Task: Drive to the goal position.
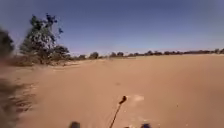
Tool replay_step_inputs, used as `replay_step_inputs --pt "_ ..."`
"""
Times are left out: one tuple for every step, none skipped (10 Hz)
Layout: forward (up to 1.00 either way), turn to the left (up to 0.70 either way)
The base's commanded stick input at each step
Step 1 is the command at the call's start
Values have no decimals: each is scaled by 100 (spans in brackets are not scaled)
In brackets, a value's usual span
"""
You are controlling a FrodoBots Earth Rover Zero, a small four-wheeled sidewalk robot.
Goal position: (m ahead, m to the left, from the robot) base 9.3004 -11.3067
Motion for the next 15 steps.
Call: replay_step_inputs --pt "100 27" --pt "100 27" --pt "100 27" --pt "100 27" --pt "100 27" --pt "100 27" --pt "100 27" --pt "100 27" --pt "100 18" --pt "100 5" --pt "100 0" --pt "100 0" --pt "100 0" --pt "100 0" --pt "100 0"
